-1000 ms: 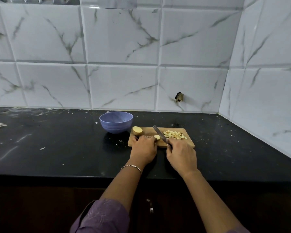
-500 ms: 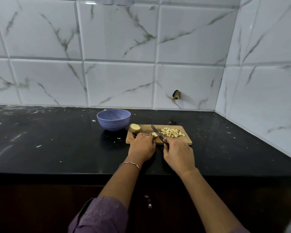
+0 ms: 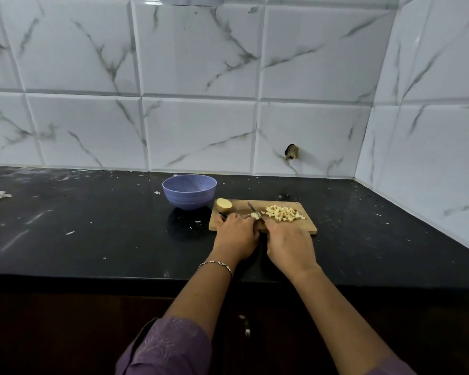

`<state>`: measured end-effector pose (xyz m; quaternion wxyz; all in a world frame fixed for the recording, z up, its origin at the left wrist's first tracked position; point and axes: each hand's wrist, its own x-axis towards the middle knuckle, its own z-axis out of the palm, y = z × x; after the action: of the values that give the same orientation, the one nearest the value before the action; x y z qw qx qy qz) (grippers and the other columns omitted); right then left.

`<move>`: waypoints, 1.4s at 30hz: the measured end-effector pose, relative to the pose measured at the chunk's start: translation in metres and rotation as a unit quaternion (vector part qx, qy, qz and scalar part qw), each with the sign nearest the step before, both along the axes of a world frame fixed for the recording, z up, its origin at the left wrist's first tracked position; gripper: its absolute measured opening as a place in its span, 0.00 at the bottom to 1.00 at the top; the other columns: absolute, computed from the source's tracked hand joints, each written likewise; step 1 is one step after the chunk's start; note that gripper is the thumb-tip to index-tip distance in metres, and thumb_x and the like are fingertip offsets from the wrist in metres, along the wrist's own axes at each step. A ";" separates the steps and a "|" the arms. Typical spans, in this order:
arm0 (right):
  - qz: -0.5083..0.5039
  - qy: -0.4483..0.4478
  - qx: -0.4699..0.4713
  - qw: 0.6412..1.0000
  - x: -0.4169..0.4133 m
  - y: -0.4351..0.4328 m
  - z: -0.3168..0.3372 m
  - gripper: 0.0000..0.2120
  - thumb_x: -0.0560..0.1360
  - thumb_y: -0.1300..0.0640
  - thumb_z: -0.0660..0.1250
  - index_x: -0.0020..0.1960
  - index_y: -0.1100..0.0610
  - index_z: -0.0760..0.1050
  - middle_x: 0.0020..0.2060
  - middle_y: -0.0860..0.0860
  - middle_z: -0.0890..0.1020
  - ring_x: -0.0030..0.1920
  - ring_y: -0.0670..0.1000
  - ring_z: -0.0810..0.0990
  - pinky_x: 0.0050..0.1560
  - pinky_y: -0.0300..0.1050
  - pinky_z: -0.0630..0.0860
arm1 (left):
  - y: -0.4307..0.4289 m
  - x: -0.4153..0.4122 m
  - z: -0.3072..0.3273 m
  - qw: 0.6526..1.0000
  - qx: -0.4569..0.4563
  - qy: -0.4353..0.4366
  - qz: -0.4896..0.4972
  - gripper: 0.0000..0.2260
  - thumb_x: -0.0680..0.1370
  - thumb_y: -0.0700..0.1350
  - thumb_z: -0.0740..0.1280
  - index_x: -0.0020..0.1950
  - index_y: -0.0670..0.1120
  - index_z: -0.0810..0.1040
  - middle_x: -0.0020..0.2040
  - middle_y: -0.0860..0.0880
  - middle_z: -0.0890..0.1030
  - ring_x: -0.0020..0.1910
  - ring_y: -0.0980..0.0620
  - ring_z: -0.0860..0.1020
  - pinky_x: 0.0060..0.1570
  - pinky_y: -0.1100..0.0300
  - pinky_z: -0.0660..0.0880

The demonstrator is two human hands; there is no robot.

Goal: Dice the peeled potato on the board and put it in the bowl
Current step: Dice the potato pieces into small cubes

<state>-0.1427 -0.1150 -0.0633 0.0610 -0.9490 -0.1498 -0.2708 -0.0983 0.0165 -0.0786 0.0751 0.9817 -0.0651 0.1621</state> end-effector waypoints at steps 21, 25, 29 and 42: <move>-0.011 0.000 0.113 0.993 -0.013 0.002 -0.011 0.07 0.82 0.55 0.61 0.58 0.50 0.72 0.42 0.46 0.81 0.42 0.48 0.81 0.41 0.47 0.78 | -0.001 -0.008 0.005 1.000 -0.005 0.002 0.023 0.14 0.81 0.53 0.57 0.59 0.48 0.75 0.62 0.48 0.79 0.65 0.47 0.72 0.70 0.38 0.55; -0.013 0.000 0.101 0.995 -0.011 0.003 -0.011 0.05 0.81 0.56 0.62 0.56 0.50 0.73 0.42 0.46 0.81 0.42 0.48 0.81 0.41 0.46 0.79 | -0.001 -0.007 0.004 1.000 -0.001 0.000 0.023 0.15 0.81 0.54 0.57 0.59 0.47 0.75 0.62 0.48 0.78 0.65 0.47 0.72 0.69 0.38 0.56; -0.002 0.002 0.060 0.998 -0.007 0.005 -0.009 0.04 0.79 0.59 0.63 0.50 0.50 0.74 0.40 0.46 0.81 0.41 0.49 0.81 0.40 0.46 0.78 | -0.001 -0.006 0.003 1.000 -0.007 -0.005 0.022 0.15 0.81 0.53 0.57 0.59 0.47 0.76 0.61 0.48 0.79 0.65 0.47 0.72 0.70 0.39 0.56; 0.004 -0.010 0.013 1.000 0.005 0.011 -0.005 0.07 0.79 0.62 0.61 0.52 0.53 0.75 0.40 0.48 0.81 0.41 0.51 0.80 0.36 0.43 0.69 | 0.000 -0.003 -0.002 0.999 -0.008 -0.024 0.020 0.15 0.81 0.53 0.55 0.58 0.47 0.77 0.58 0.48 0.80 0.62 0.47 0.73 0.70 0.39 0.56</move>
<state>-0.1376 -0.1037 -0.0687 0.0733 -0.9448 -0.1504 -0.2815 -0.1013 0.0167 -0.0803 0.0785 0.9781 -0.0459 0.1873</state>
